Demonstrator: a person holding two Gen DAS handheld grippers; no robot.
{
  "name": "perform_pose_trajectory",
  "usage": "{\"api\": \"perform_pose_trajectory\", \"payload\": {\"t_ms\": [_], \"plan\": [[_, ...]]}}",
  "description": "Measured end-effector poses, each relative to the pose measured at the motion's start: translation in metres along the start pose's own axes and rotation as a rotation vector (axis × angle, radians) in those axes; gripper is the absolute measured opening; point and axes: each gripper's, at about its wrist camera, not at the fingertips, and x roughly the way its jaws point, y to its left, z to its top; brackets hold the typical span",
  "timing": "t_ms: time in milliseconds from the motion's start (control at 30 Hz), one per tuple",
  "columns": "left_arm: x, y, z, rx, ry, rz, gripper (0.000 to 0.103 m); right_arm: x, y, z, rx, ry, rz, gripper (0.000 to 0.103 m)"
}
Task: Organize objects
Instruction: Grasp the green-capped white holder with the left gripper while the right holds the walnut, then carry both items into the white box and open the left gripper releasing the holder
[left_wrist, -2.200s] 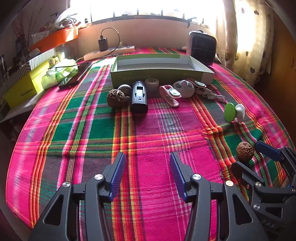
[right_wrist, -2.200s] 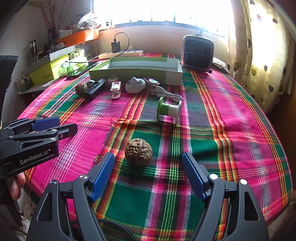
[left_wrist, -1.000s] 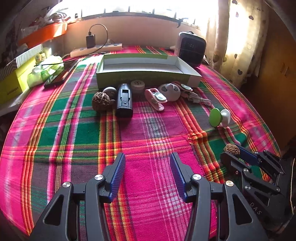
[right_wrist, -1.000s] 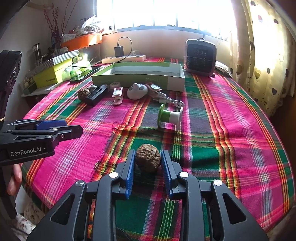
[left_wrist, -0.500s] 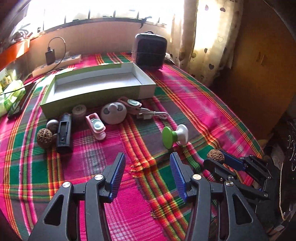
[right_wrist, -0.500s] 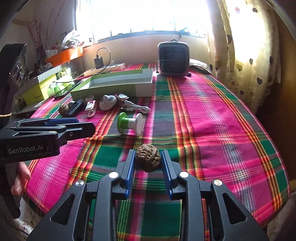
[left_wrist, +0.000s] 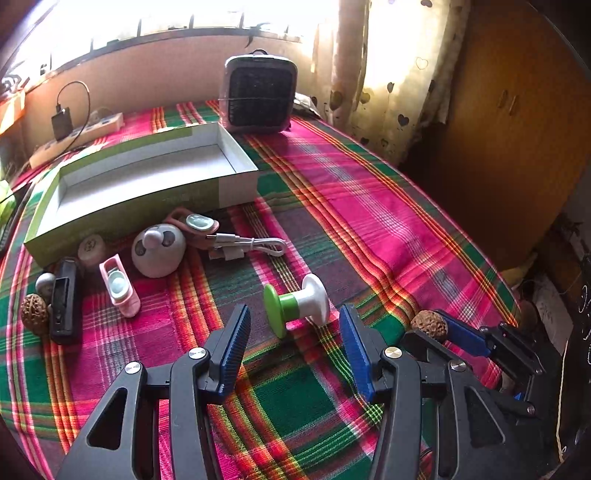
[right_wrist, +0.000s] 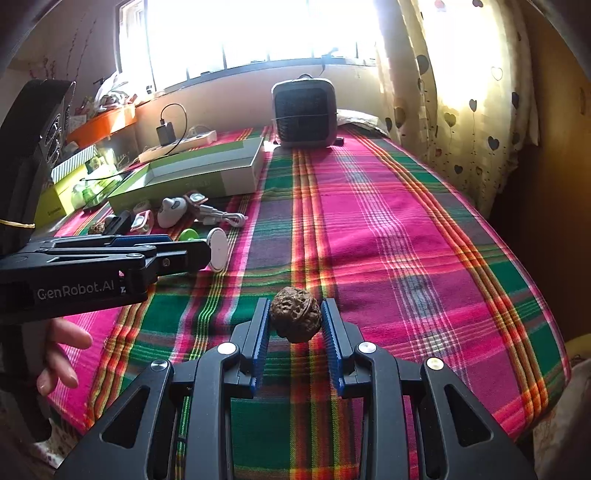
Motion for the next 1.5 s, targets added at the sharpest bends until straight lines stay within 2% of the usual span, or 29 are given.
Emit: {"api": "perform_pose_trajectory", "payload": {"t_ms": [367,700,900,1000,1500], "plan": [[0.021,0.0,0.006,-0.026,0.044,0.041,0.048,0.005,-0.003,0.002,-0.004,0.009,0.009,0.029],[0.023,0.0,0.008,-0.03,0.05,0.061,0.048,0.007,-0.004,0.005,-0.005,0.015,0.011,0.029],[0.023,0.003,0.009,-0.035,0.052,0.057,0.04,0.009,-0.002,0.006,-0.009,0.019,0.013,0.029],[0.022,0.001,0.009,-0.027,0.049,0.058,0.032,0.009,-0.001,0.007,-0.012,0.019,0.011,0.029],[0.004,0.017,0.013,-0.049,0.003,0.079,0.032,0.01,0.012,0.022,-0.043,0.009,0.027,0.029]]}}
